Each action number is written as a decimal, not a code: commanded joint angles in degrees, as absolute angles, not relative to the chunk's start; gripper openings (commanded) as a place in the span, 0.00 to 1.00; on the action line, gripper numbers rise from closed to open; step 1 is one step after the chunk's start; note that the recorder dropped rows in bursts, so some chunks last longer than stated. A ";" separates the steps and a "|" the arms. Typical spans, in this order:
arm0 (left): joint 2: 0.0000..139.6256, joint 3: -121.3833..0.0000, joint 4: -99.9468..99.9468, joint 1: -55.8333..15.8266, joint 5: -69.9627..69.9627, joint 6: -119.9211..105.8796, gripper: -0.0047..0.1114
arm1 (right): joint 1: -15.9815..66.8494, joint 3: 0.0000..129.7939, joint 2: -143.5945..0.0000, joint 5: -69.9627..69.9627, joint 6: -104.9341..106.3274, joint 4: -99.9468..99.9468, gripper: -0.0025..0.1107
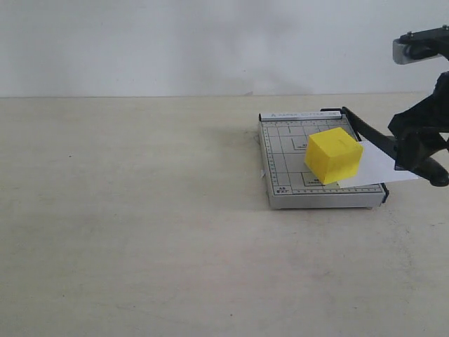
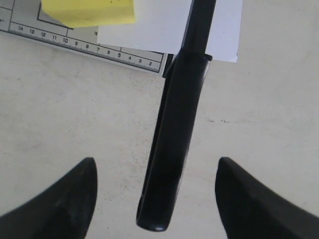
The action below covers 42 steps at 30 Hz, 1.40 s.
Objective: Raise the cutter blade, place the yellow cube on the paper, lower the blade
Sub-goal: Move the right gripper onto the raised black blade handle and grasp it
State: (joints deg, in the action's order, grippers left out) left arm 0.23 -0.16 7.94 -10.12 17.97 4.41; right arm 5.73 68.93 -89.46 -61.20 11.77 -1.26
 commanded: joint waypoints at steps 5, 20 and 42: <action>0.00 0.00 8.15 -9.91 18.01 4.14 0.08 | 5.72 69.30 -92.21 -59.43 11.47 0.00 0.59; 0.00 0.00 8.15 -9.91 18.01 4.14 0.08 | 5.72 69.30 -93.36 -57.04 11.47 0.31 0.53; 0.00 0.00 8.15 -9.91 18.01 4.14 0.08 | 5.72 67.88 -95.84 -55.79 12.15 -1.11 0.02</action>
